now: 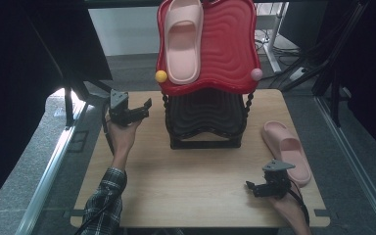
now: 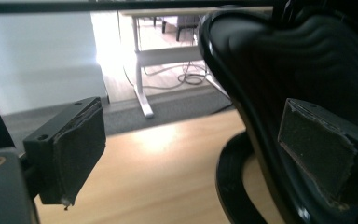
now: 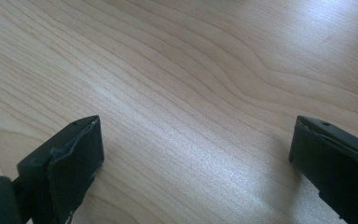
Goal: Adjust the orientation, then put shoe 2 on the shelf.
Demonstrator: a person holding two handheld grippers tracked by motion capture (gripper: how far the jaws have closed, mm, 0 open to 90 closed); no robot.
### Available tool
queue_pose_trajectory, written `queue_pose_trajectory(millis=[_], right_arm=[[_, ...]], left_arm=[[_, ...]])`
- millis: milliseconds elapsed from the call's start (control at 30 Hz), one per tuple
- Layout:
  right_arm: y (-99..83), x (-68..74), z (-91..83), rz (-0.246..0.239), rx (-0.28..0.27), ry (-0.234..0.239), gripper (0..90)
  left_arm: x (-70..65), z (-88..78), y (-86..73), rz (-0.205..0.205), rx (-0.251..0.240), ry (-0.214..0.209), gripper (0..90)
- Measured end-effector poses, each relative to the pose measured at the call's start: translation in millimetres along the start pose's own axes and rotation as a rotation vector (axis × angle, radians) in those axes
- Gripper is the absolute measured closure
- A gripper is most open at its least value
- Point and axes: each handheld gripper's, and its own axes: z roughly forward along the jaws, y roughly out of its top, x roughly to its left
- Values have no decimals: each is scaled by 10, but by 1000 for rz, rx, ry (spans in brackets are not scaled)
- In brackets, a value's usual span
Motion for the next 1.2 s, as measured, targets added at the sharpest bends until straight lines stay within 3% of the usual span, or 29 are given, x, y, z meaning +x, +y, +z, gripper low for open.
queue_pose_trajectory(millis=[633, 767, 900, 1067, 1100, 1133, 1200], right_arm=[[23, 57, -26, -35, -12, -2, 9], [61, 59, -71, -20, -22, -4, 13], [104, 22, -134, 27, -27, 11, 12], [135, 0, -193, 30, -27, -8, 13], [156, -17, -232, 25, -34, -15, 15], [156, -17, -232, 25, -34, -15, 15], [187, -56, -297, 29, -50, -35, 43]], left_arm=[[9, -135, -821, -54, 174, -45, 20], [-9, -175, -985, -48, 232, -43, 16], [-38, -235, -1181, -32, 311, -42, 12], [-65, -283, -1309, -22, 374, -35, 14], [-81, -307, -1373, -17, 409, -38, 15], [-81, -307, -1373, -17, 409, -38, 15], [-101, -323, -1449, -9, 458, -44, 16]])
